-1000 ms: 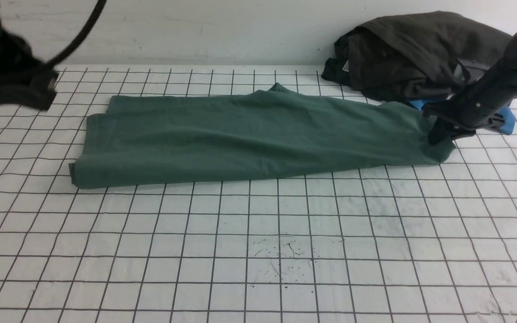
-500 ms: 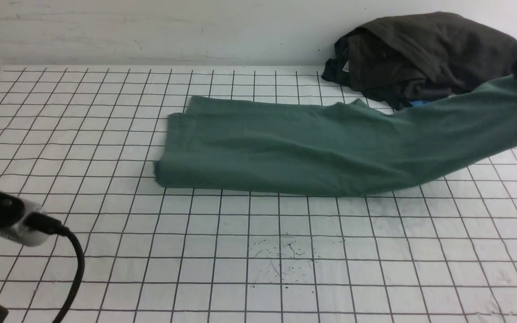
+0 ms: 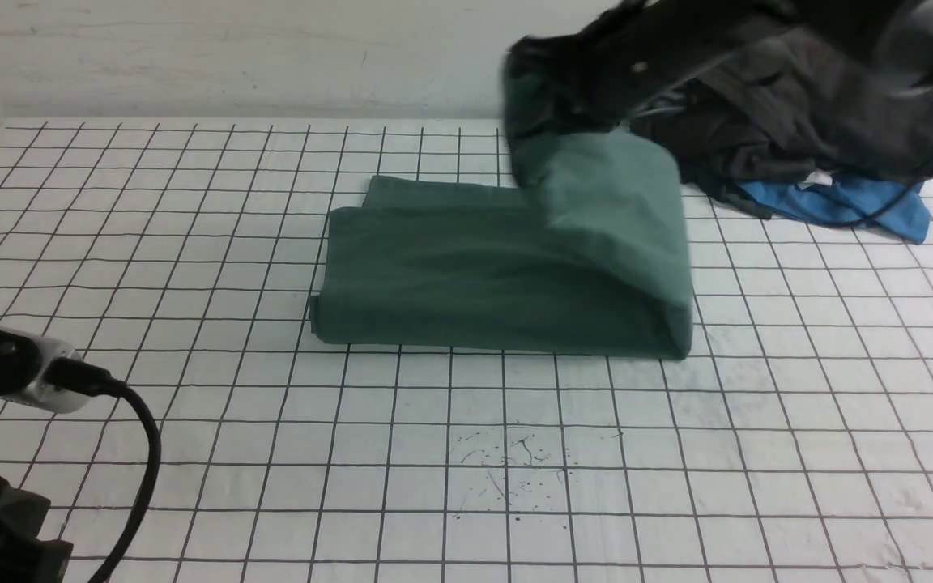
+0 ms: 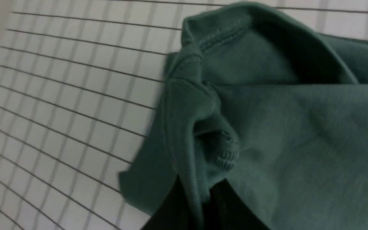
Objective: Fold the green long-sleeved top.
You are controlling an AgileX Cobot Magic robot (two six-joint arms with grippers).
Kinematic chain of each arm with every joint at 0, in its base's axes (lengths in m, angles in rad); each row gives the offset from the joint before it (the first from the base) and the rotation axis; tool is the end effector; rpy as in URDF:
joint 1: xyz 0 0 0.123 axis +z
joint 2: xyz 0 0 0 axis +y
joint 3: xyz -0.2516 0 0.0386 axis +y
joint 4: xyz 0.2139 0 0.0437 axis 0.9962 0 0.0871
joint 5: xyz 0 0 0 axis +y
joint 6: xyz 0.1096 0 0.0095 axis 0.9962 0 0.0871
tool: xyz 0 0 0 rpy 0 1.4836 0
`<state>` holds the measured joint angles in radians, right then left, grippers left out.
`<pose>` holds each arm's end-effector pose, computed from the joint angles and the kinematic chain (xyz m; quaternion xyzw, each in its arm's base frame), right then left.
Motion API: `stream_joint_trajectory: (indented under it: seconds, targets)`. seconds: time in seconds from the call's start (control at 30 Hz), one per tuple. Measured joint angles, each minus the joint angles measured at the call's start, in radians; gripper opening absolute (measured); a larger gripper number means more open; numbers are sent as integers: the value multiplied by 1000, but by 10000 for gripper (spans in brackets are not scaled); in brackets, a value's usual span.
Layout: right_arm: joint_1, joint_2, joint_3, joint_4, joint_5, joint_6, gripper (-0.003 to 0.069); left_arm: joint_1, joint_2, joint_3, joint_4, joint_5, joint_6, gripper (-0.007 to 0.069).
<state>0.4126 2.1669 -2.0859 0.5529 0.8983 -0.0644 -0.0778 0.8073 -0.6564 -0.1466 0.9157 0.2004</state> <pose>0.4022 0.2254 0.2629 -0.1276 0.9026 0.3095 0.2707 0.1319 -0.0231 0.2521 0.1068 0.9484 -0.0506 0.2943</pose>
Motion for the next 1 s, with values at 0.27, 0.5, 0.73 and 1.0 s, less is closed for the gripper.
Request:
stream_joint_trajectory:
  seconds: [0.27,0.5,0.73,1.0]
  targets:
    - [108,184,3,84,-243,-60,132,0,2,0,-24,-22,0,-7]
    - [108,156,3,90,-263,-157,377,0,2,0,-34,-33,6,-7]
    - [125,152,2,40,-194,-191,263,0,2,0,-50,-117,20,-7]
    - [243,267,2,-64,-240,-190,3,-33,-71,26,-238,-142,248,-7]
